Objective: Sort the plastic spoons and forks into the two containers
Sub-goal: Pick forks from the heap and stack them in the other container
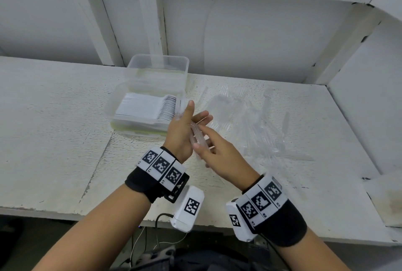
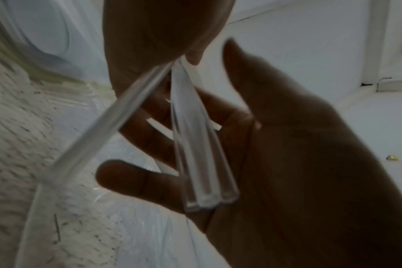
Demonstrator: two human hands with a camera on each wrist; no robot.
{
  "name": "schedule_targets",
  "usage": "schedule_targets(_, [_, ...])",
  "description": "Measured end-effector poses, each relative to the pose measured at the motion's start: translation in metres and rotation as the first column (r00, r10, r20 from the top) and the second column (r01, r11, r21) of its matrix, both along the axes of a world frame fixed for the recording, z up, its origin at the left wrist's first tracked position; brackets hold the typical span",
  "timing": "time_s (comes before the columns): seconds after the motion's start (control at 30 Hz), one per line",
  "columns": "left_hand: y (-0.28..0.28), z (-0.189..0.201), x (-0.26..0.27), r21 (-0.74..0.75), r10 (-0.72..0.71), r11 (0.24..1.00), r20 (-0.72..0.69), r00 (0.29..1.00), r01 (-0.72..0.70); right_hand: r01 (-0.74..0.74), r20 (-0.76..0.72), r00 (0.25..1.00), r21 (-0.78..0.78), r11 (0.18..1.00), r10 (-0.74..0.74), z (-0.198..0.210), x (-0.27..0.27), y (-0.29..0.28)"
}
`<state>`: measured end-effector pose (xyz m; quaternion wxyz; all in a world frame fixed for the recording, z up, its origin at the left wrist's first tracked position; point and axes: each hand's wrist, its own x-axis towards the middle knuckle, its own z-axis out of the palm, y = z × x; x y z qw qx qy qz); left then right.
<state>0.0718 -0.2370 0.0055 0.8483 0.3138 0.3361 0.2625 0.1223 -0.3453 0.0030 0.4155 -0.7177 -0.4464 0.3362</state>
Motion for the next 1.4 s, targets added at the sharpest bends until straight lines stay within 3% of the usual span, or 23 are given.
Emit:
schedule_targets(0.07, [0.001,0.0,0.0,-0.011,0.019,1.0,0.026,0.999,-0.019,-0.009,-0.001,1.0,-0.019,1.0,0.009,-0.002,0.0,0.0])
schedule_targets(0.2, [0.005,-0.001,-0.001,0.042,0.001,0.999,0.008,1.0,-0.002,0.019,-0.168,0.986,0.02,1.0,-0.015,-0.002,0.003,-0.002])
schedule_targets(0.37, [0.007,-0.001,-0.006,0.149,-0.089,0.983,-0.155,0.984,0.112,0.042,-0.028,0.999,0.038,0.998,-0.04,0.001,0.006,-0.001])
schedule_targets(0.47, [0.01,-0.001,-0.009,0.19,-0.15,0.964,-0.181,0.972,0.184,0.066,-0.042,0.997,0.045,0.997,-0.064,0.001,0.01,-0.002])
schedule_targets(0.63, [0.021,0.008,-0.014,0.182,-0.089,0.978,-0.058,0.994,0.098,0.093,-0.248,0.966,0.082,0.992,-0.07,0.006,0.019,-0.008])
schedule_targets(0.77, [0.028,0.013,-0.015,0.117,-0.017,0.993,0.005,1.0,0.016,0.089,-0.286,0.956,0.081,0.993,-0.062,0.008,0.019,-0.011])
schedule_targets(1.1, [0.017,0.007,-0.011,0.155,-0.045,0.986,-0.11,0.993,0.061,0.113,-0.04,0.993,0.006,0.994,-0.112,0.003,0.013,-0.006])
schedule_targets(1.2, [0.014,0.007,-0.011,0.147,-0.04,0.987,-0.157,0.987,0.064,0.081,0.107,0.991,-0.009,0.997,-0.08,0.002,0.013,-0.007])
schedule_targets(1.27, [0.011,0.009,-0.012,0.141,-0.027,0.988,-0.194,0.981,0.055,0.032,0.287,0.958,-0.013,0.999,-0.027,0.002,0.012,-0.008])
schedule_targets(1.4, [0.006,0.012,-0.011,0.074,-0.005,0.997,-0.258,0.966,0.024,-0.047,0.57,0.817,-0.074,0.996,0.081,0.001,0.012,-0.011])
